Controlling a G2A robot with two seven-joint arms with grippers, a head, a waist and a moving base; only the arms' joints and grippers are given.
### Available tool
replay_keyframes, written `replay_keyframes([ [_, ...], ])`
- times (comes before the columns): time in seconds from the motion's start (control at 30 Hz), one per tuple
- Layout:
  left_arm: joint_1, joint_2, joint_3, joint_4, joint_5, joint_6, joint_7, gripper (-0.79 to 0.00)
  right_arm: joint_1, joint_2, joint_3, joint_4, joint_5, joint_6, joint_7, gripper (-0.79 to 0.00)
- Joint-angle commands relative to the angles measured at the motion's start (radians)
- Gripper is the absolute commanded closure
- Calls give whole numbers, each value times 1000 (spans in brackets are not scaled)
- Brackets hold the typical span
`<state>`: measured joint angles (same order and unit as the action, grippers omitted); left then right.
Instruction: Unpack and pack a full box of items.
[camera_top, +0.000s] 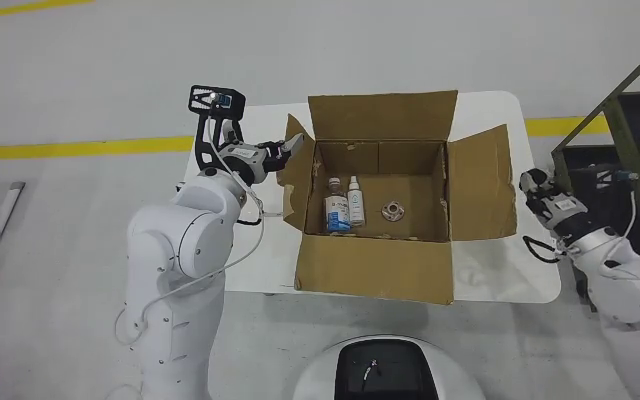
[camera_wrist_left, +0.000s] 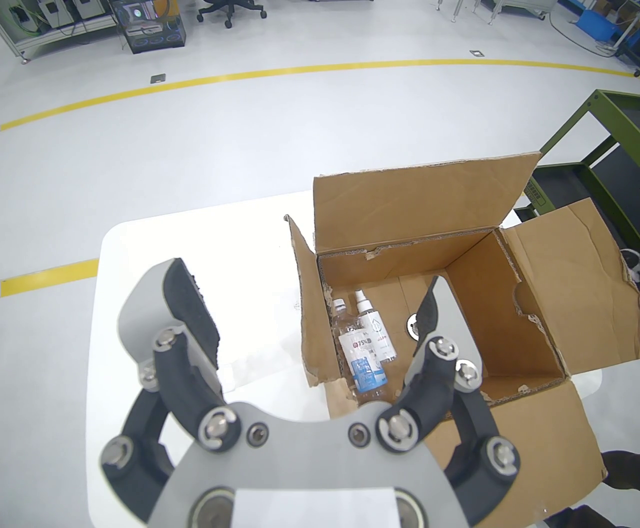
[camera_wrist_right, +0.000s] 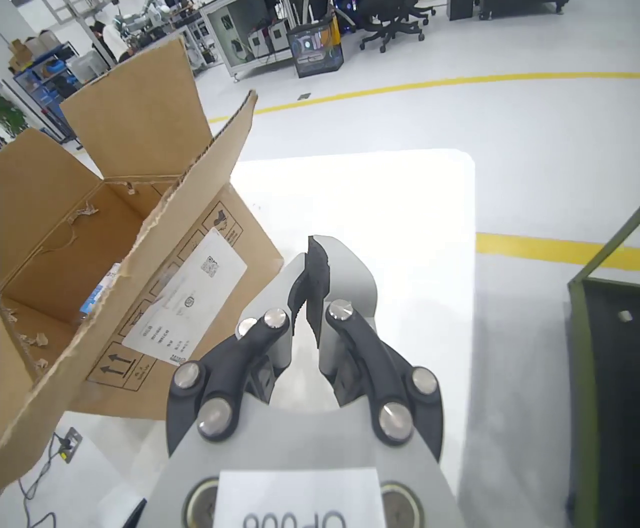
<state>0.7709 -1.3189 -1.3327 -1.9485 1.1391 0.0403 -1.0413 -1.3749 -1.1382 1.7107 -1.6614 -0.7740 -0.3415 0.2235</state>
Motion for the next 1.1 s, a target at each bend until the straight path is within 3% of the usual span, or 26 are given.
replay_keyframes([
  [0.0, 0, 0, 0, 0, 0, 0, 0, -785, 29, -3, -40, 8, 0, -12, -9, 0],
  [0.37, 0, 0, 0, 0, 0, 0, 0, -785, 87, -5, -141, -80, 118, -152, 84, 0],
  [0.6, 24, 2, -6, -1, 4, -18, 39, -785, 108, -4, -205, -91, 90, -192, 135, 0],
  [0.63, 30, 4, -11, -1, 10, -28, 41, -326, 110, -4, -215, -92, 88, -192, 143, 0],
  [0.7, 37, 8, -16, -4, 23, -53, 26, 0, 115, -3, -232, -89, 95, -200, 165, 0],
  [1.07, 124, 40, -43, -3, 165, -306, -10, 0, 143, -1, -274, -69, 103, -185, 212, 0],
])
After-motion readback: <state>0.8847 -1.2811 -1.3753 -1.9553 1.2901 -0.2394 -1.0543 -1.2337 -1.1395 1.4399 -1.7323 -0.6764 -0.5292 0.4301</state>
